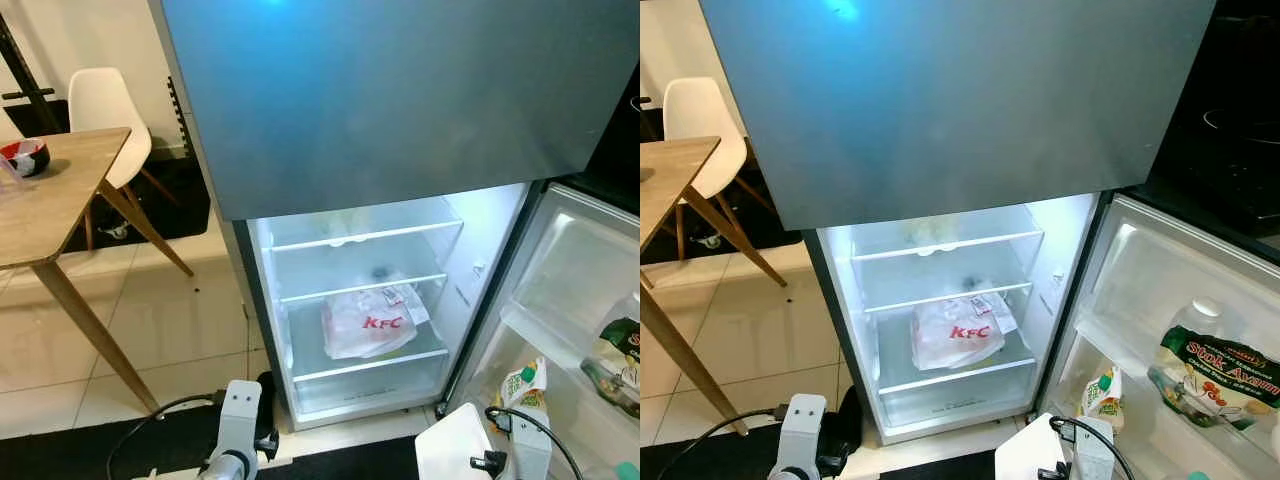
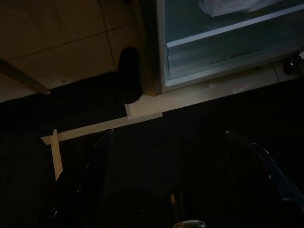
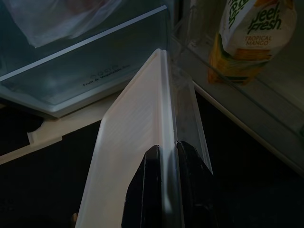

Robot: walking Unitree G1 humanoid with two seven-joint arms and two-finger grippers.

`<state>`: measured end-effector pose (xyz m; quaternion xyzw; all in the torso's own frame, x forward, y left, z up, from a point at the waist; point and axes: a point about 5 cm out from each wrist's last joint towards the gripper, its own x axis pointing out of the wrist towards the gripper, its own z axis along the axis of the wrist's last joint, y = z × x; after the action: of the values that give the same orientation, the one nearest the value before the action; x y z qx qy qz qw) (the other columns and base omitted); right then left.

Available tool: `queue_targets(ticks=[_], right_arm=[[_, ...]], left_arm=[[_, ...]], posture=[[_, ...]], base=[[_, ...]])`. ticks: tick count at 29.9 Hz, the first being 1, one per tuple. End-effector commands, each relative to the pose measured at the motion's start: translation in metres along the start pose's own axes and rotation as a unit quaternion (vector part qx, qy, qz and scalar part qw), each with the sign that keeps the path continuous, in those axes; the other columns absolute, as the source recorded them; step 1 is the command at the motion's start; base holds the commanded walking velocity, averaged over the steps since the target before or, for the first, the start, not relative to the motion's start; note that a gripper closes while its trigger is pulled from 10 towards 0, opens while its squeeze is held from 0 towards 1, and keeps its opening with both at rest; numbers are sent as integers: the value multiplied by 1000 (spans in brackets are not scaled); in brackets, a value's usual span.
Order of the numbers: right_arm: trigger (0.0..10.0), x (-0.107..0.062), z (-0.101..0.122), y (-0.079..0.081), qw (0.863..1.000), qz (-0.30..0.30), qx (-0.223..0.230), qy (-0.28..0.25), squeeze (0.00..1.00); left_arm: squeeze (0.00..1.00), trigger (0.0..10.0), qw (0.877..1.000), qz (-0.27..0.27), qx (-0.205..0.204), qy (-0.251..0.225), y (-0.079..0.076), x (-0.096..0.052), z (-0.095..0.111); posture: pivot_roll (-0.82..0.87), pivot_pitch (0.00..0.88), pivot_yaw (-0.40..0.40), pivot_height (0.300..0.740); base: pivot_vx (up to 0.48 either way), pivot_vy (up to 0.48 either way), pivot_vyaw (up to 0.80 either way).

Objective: Restocking fridge

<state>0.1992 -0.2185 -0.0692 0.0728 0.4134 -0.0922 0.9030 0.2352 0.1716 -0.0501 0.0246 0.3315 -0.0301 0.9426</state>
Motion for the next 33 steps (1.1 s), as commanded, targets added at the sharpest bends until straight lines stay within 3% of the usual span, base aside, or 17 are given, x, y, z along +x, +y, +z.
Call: queue_targets(ticks=[1,4,18,28,33], right_arm=[[10000,1,7,1,1000,4,-3,-13,0],[10000,1,7,2,1000,6,-6,-14,0],[10000,1,7,1,1000,8,-14,-14,0],[10000,1,9,2,1000,12,-18,-16,0],[10000,1,9,3,1000,14,-19,-17,0]], left_arm=[[0,10000,1000,-3,-6,-1,-2,0,0],[0,10000,1000,-8,-13,-3,-2,0,1],[0,10000,1000,-13,-17,-9,-4,0,1],[0,10000,1000,-14,-16,-18,-5,0,3],[0,10000,999,-19,-25,-18,-6,0,3]], posture=[[-75,21,36,740],[-76,14,37,740],[-78,21,32,740],[-79,25,30,740],[-79,26,29,740]], base=[[0,0,0],[0,0,0],[0,-480,0],[0,0,0],[0,466,0]])
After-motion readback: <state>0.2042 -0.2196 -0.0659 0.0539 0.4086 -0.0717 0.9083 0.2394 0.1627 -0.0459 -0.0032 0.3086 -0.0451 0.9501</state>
